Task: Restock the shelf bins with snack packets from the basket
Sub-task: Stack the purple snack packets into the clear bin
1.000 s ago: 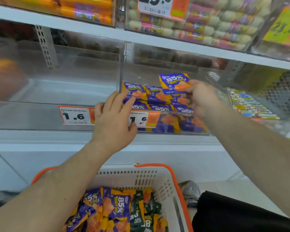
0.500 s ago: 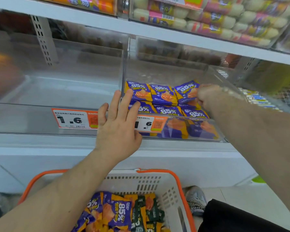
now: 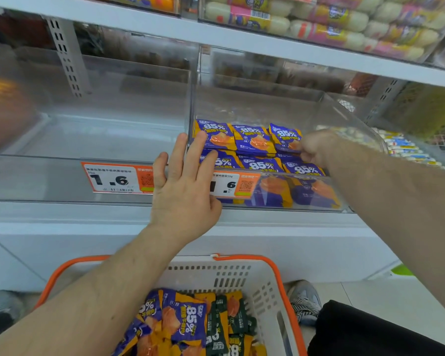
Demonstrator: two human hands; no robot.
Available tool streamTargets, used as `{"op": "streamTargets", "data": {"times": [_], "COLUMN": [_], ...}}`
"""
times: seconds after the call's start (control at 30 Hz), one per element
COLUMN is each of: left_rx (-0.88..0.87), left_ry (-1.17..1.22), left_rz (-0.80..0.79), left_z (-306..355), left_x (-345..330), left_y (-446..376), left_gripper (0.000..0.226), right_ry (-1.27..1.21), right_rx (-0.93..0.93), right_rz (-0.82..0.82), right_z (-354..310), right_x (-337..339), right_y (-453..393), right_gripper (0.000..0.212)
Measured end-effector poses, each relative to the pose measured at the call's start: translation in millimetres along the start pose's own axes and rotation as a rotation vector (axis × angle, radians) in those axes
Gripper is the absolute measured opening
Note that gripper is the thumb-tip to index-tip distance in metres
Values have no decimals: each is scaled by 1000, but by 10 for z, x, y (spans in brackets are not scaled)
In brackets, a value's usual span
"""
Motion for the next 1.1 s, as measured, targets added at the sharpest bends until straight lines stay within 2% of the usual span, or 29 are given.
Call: {"op": "streamTargets", "data": {"times": [0.07, 0.13, 0.2, 0.27, 0.3, 0.37, 0.4, 0.47, 0.5, 0.57, 0.63, 0.73, 0.8, 0.87, 0.97, 1.03, 1.1], "left_rx": [-2, -14, -55, -139, -185, -253, -262, -197, -144, -32, 33, 27, 30, 41, 64, 84, 93], "left_ry": [15, 69, 149, 239, 284, 328, 335, 321, 285, 172, 121, 99, 95, 110, 120, 119, 117], "left_rz": [-4, 31, 125, 196, 180, 31, -109, -480, -669, -984, -1170, -1305, -1318, -1311, -1312, -1313, -1320], "left_z": [-5, -9, -7, -29, -58, -149, -203, -309, -374, -495, -573, -606, -613, -634, -674, -693, -691], "left_x": [-7, 15, 74, 138, 151, 119, 84, 23, -27, -81, -97, -176, -194, -210, -261, -273, -250], "left_y": [2, 31, 104, 202, 250, 366, 437, 590, 683, 870, 1021, 1163, 1177, 1164, 1169, 1172, 1159], "left_gripper": [77, 78, 70, 59, 54, 43, 40, 37, 37, 42, 38, 15, 5, 7, 10, 9, 4], "right_ry": [57, 170, 356, 453, 441, 322, 248, 117, 68, 55, 211, 639, 793, 878, 941, 945, 1008], "right_rx": [13, 71, 203, 422, 567, 934, 1111, 1334, 1361, 1279, 1067, 751, 591, 488, 446, 470, 553], "right_rz": [-38, -21, 95, 248, 344, 528, 579, 563, 499, 281, -33, -395, -580, -693, -847, -883, -807], "right_z": [7, -53, -178, -285, -315, -289, -233, -9, 152, 528, 971, 1632, 1951, 2139, 2249, 2302, 2375], "right_x": [25, 103, 197, 229, 216, 117, 32, -245, -434, -863, -1313, -1854, -2145, -2397, -2638, -2694, -2663], "right_y": [65, 253, 542, 848, 1032, 1478, 1722, 2131, 2275, 2467, 2558, 2591, 2623, 2655, 2744, 2801, 2845], "right_gripper": [25, 19, 5, 13, 20, 22, 18, 11, 10, 12, 14, 18, 31, 48, 99, 110, 107]}}
Point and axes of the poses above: each hand's wrist, its own y-axis away from the middle knuckle, its own x-axis out of the back of the hand, z = x × y, the point moved 2 cm from there along -y, towards the middle knuckle, and after that the axes turned 7 degrees about y, right-handed, at the moved point
